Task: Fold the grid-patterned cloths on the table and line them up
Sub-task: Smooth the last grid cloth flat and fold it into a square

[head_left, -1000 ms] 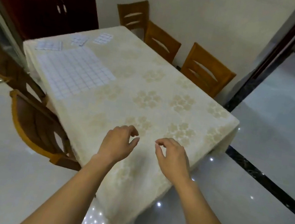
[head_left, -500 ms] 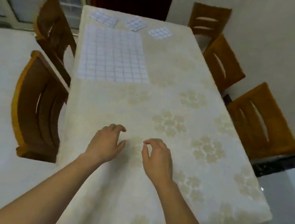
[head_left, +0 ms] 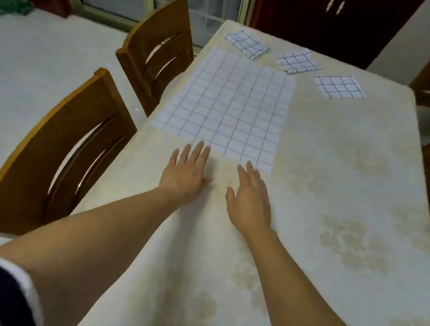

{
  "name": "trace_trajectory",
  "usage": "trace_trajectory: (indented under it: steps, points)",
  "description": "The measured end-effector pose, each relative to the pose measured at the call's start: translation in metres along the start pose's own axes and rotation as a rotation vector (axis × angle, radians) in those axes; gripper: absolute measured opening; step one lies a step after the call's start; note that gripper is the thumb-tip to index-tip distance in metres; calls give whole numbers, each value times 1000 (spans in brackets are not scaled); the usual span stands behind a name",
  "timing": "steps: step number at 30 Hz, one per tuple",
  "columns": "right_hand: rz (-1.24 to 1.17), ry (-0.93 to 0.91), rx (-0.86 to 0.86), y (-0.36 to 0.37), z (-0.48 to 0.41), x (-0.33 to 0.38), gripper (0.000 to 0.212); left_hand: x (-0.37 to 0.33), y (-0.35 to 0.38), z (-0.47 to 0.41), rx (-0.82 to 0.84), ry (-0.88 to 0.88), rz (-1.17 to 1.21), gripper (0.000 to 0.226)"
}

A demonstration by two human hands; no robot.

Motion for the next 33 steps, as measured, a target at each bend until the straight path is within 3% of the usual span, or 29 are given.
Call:
trace_trajectory:
  steps: [6, 10, 16, 24, 33]
  points:
    - [250, -78, 44, 58, -97, -11, 74, 36, 24, -56, -66, -54, -58, 69]
    - [279, -58, 25, 73, -103, -20, 73, 42, 28, -56, -97, -46, -11, 67]
    - [267, -42, 127, 71, -92, -17, 73, 33, 22, -46, -75, -90, -48, 66]
    - [278, -12, 169, 76, 15, -19, 77, 6, 37, 59, 51, -18, -52, 67]
    - [328, 123, 238, 106, 229, -19, 85, -40, 78, 259, 80, 61, 27, 64]
Point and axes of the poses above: each hand's wrist, its own z-axis away from the middle knuckle, its own y-axis out of the palm, x = y × z, the point moved 10 cm from there along -z, towards the middle knuckle, and after that the axes turned 11 degrees about y, right-handed, at the moved point
